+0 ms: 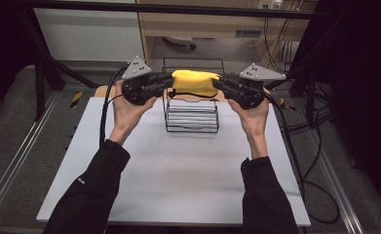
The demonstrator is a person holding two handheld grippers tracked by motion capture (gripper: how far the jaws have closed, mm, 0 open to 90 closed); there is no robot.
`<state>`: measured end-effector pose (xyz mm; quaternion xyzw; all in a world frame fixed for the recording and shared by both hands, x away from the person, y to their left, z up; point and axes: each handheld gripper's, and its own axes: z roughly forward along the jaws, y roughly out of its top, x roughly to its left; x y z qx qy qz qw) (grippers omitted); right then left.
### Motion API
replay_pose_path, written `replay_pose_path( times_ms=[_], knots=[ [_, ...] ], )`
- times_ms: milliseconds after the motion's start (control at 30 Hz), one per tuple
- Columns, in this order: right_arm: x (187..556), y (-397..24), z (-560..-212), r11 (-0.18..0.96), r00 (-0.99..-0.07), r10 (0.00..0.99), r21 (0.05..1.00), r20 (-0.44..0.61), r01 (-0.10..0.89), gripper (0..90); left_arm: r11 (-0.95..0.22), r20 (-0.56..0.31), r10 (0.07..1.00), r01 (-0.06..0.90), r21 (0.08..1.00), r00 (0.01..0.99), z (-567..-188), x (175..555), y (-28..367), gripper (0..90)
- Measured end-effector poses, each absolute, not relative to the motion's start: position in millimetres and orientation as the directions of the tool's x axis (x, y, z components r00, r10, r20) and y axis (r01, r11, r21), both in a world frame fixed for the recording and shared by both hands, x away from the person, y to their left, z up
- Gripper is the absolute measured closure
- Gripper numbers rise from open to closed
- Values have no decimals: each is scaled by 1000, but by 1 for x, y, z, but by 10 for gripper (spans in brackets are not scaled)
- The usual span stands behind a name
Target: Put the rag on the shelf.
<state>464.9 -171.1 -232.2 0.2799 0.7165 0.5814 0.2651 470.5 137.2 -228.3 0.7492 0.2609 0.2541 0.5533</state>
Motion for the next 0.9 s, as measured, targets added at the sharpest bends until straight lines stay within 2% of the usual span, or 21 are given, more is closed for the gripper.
replay_pose_path(
  times_ms=[233,367,500,633,900],
  knots=[
    [464,-171,-238,185,-713,698,978,-63,95,825,-249,47,661,160,955,749,-215,469,148,681],
    [465,-171,-243,200,-720,691,975,-72,94,824,-199,12,676,167,966,736,-197,469,155,680],
    [465,-170,-245,211,-724,685,973,-78,95,822,-185,-27,683,209,960,730,-185,478,148,781],
    [465,-171,-245,211,-728,682,973,-75,97,819,-232,-35,674,256,938,738,-189,487,133,874],
    [465,-173,-249,238,-739,669,965,-82,108,806,-314,-4,666,285,905,746,-208,493,120,896]
  ],
)
